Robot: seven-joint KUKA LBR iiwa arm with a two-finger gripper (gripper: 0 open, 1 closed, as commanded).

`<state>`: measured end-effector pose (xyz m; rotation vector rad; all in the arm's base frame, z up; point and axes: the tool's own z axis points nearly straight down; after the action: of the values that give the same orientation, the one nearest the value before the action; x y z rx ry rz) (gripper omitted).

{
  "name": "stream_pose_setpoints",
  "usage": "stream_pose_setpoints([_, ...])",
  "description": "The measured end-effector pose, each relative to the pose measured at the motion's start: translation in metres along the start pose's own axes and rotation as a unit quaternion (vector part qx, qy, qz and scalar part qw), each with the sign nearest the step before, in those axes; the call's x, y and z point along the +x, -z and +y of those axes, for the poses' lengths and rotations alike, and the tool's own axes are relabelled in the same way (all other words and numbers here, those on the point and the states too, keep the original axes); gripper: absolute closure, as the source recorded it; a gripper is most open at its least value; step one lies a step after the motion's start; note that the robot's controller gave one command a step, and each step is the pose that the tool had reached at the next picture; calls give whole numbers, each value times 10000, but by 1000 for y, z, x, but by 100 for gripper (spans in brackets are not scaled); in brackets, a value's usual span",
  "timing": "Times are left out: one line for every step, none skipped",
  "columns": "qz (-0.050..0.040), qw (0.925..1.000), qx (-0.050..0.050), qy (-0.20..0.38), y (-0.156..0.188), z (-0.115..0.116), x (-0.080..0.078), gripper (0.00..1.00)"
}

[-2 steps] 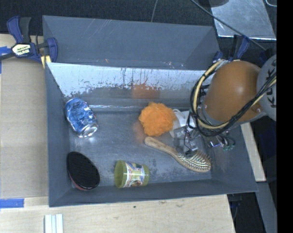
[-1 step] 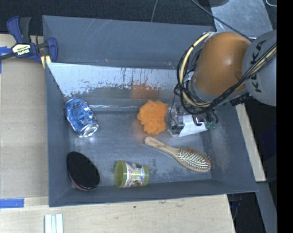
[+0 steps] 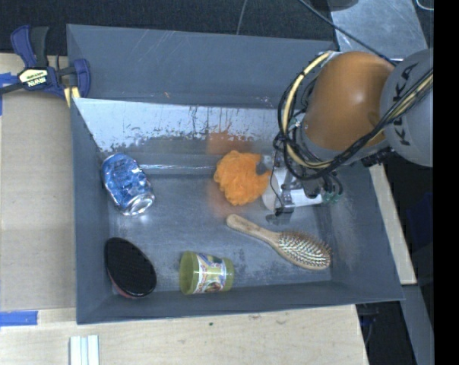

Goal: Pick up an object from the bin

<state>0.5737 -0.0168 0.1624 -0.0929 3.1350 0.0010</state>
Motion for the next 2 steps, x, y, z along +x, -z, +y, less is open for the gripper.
stream_pose_setpoints([-31, 9990, -8, -444, -6, 39, -37, 0])
stream_pose_setpoints([-27, 9990, -2, -456, -5, 37, -36, 100])
